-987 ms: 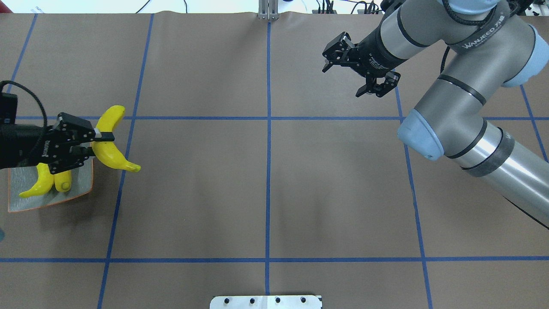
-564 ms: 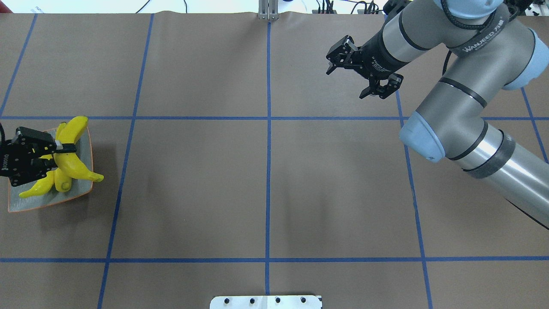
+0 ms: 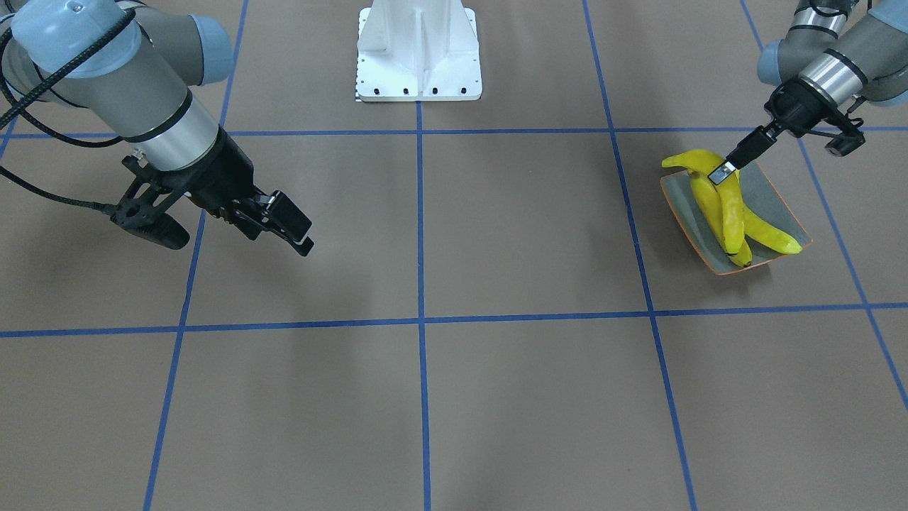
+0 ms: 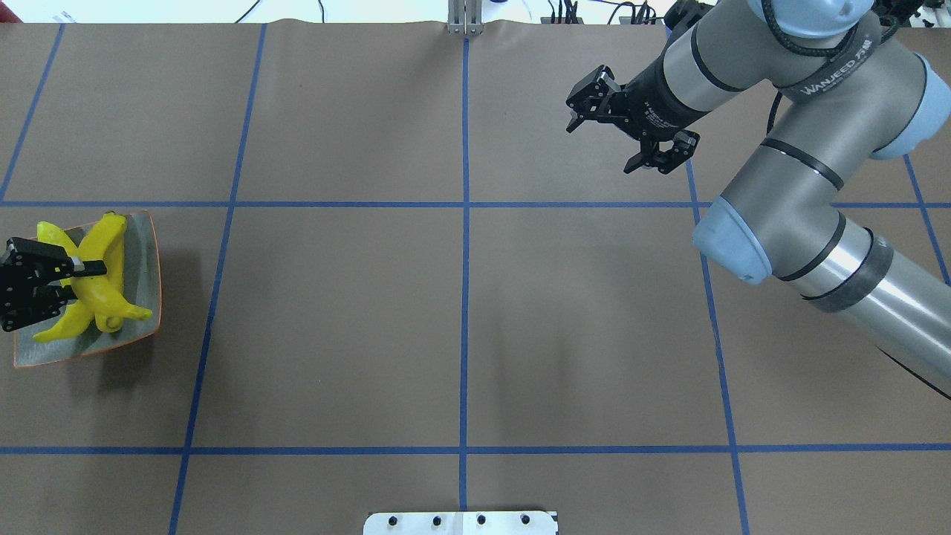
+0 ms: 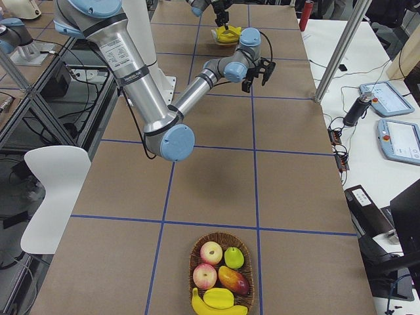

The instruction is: Transfer all bananas from basket to plate

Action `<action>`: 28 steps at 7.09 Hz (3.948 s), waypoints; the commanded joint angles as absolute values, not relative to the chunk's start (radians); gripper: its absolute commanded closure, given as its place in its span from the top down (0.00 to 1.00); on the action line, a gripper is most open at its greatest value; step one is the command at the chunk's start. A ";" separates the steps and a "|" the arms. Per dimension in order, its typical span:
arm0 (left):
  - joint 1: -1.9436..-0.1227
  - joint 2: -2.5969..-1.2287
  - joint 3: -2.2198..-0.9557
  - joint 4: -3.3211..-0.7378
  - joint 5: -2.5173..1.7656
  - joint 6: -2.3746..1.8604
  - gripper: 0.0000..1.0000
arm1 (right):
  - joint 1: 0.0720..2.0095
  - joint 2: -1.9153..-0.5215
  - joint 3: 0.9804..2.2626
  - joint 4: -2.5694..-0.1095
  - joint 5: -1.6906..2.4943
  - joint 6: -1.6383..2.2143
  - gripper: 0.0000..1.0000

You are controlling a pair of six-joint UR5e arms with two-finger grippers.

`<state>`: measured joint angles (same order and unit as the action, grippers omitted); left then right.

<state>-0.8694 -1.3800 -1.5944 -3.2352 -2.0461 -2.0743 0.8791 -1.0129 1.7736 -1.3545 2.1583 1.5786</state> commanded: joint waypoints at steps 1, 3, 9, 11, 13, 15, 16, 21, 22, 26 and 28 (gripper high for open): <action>-0.899 -1.379 -1.588 -3.240 -2.049 -2.075 0.00 | 0.879 -1.014 1.773 -1.355 2.158 1.578 1.00; -0.949 -1.381 -1.556 -3.240 -2.052 -2.075 0.00 | 0.879 -1.015 1.773 -1.355 2.158 1.578 1.00; -0.960 -1.381 -1.519 -3.243 -2.056 -2.071 0.00 | 0.873 -1.017 1.770 -1.355 2.157 1.577 1.00; -0.960 -1.365 -1.516 -3.275 -2.063 -2.065 0.99 | 0.873 -1.017 1.772 -1.355 2.158 1.577 1.00; -0.960 -1.362 -1.476 -3.353 -2.106 -2.063 1.00 | 0.874 -1.017 1.775 -1.355 2.158 1.578 1.00; -0.960 -1.370 -1.479 -3.352 -2.106 -2.063 1.00 | 0.874 -1.019 1.773 -1.355 2.160 1.578 1.00; -0.969 -1.379 -1.485 -3.343 -2.108 -2.068 1.00 | 0.877 -1.019 1.778 -1.356 2.166 1.575 1.00; -1.249 -1.699 -1.502 -2.822 -2.401 -1.833 1.00 | 1.032 -1.164 1.773 -1.368 2.221 1.202 1.00; -1.250 -1.745 -1.514 -2.689 -2.401 -1.703 1.00 | 1.082 -1.204 1.772 -1.426 2.229 1.049 1.00; -1.223 -1.922 -1.522 -2.308 -2.418 -1.300 1.00 | 1.361 -1.418 1.731 -1.539 2.217 0.370 1.00; -1.189 -1.922 -1.548 -2.306 -2.414 -1.302 1.00 | 1.524 -1.459 1.598 -1.536 2.197 0.022 1.00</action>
<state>-1.2078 -1.9149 -1.5358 -2.3193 -2.4148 -1.3133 1.4219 -1.4357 1.6789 -1.5366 2.2108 0.2433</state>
